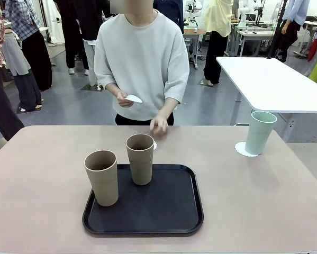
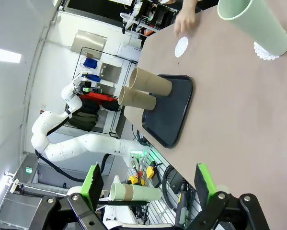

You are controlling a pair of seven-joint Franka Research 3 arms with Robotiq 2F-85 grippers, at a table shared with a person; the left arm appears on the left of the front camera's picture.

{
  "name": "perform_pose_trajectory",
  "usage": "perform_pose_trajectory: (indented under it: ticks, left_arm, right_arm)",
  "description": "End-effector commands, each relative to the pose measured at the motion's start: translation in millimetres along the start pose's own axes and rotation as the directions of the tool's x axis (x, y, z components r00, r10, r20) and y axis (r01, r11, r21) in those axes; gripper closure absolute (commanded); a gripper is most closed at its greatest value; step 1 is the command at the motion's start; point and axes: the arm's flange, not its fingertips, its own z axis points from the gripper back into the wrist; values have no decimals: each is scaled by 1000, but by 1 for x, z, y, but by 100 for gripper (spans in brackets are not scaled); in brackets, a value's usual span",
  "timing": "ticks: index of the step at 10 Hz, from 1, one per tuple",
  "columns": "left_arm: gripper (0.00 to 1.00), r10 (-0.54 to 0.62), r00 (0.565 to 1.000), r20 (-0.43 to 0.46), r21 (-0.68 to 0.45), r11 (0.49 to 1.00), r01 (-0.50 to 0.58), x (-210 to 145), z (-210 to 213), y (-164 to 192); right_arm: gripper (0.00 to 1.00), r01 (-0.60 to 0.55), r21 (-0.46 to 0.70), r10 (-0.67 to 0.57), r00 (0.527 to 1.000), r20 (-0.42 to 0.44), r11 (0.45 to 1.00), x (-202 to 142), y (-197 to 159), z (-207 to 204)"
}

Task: Place coasters on the table and set cups on them.
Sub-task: Take one Reusable plastic cup from the Flat Tray and place it on a coaster set by the human.

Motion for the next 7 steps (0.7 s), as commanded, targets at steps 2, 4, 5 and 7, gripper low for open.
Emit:
perform_pose_trajectory:
  ticks: [2, 4, 5, 7]
  left_arm:
    - [0, -16, 1000, 9, -19, 1000, 16, 0, 1, 0]
    - [0, -16, 1000, 9, -19, 1000, 16, 0, 1, 0]
    - [0, -16, 1000, 9, -19, 1000, 16, 0, 1, 0]
    - [0, -16, 1000, 9, -19, 1000, 16, 0, 1, 0]
  right_arm:
    - [0, 9, -2, -9, 1000, -10, 1000, -4, 3, -2]
    - [0, 9, -2, -9, 1000, -10, 1000, -4, 3, -2]
    - [0, 9, -2, -9, 1000, -10, 1000, -4, 3, -2]
    - [0, 9, -2, -9, 1000, -10, 1000, -4, 3, -2]
